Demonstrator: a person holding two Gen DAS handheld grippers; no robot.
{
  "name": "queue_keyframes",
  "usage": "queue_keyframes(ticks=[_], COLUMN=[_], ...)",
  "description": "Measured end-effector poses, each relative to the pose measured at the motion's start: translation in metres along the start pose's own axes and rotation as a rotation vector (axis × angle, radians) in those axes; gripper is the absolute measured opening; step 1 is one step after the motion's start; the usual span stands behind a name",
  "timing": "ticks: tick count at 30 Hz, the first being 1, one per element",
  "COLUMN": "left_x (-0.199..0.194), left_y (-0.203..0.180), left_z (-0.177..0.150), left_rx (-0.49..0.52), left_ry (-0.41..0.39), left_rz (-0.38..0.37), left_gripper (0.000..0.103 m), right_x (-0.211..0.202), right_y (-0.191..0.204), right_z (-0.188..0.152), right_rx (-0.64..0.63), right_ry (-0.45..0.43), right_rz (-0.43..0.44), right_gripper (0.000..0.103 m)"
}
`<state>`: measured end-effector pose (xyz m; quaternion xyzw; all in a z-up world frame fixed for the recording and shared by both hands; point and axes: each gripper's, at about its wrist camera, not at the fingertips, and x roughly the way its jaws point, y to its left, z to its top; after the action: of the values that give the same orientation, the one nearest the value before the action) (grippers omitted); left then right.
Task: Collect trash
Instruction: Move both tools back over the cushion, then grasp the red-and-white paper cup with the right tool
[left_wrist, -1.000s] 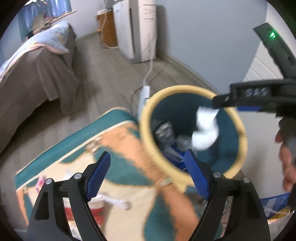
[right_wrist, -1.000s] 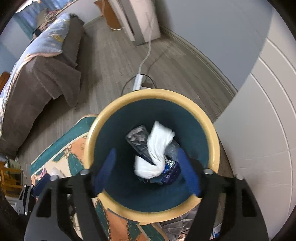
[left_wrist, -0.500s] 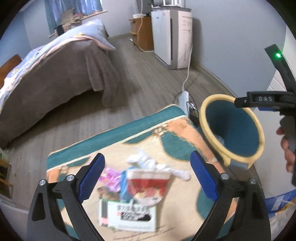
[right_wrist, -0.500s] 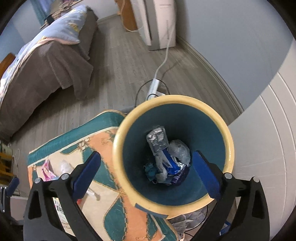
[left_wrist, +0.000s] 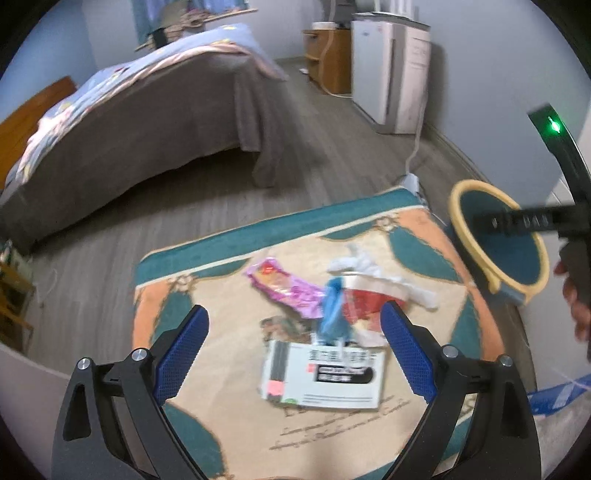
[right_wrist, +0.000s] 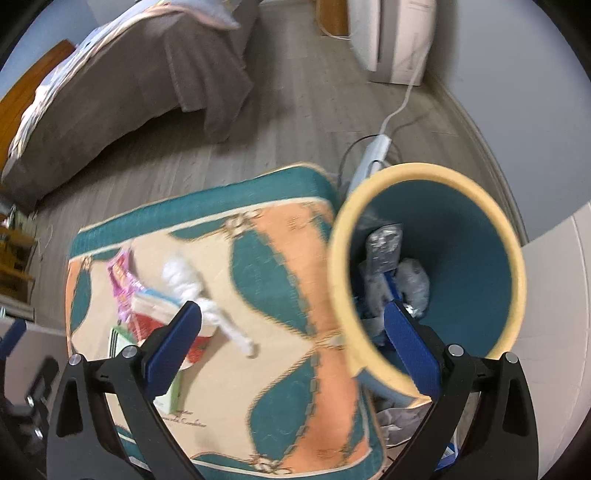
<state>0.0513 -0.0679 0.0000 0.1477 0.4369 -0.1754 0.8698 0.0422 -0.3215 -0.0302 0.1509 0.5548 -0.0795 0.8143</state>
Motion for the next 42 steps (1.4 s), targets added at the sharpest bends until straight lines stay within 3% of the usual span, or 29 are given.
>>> queue_keyframes(ticks=[9,15,24,27,29,32,37,42], left_x=[0.015,0.018,0.024,0.025,0.027,0.028,0.029,0.035], left_y=[0.039,0.069,0.084,0.088,0.09,0.089,0.074,0.058], left_z=[-0.008,-0.009,-0.02,-0.022,-0.021,-0.018,-0.014,-0.012], left_rx=[-0.032,-0.129,-0.132,-0.142,-0.154,-0.173,-0.144,-0.092], left_ry=[0.047,0.06,0.096,0.105,0.116,0.115,0.112,0.132], left_rz=[0.054,0.026,0.017,0.005,-0.001,-0.023,-0.037,-0.024], left_gripper=[0.093,0.094,0.094,0.094,0.094,0.094,0.094,0.094], right_x=[0.04,0.064,0.1,0.109,0.111,0.109,0.096,0.089], right_y=[0.066,0.1,0.138,0.144,0.146,0.142,0.12,0.098], right_z=[-0.015,-0.02,-0.03,-0.034,-0.035,-0.039,-0.037,-0.036], right_rx=[-0.105,-0.111,-0.107,-0.125,-0.168,-0.17,-0.114,-0.065], right_ry=[0.096,0.152,0.245,0.27,0.273,0.284,0.302,0.328], right_rz=[0.009,0.011,0.017,0.015,-0.008,0.002,0.102,0.166], right_gripper=[0.097,0.097,0.096,0.084,0.069,0.06,0.049,0.048])
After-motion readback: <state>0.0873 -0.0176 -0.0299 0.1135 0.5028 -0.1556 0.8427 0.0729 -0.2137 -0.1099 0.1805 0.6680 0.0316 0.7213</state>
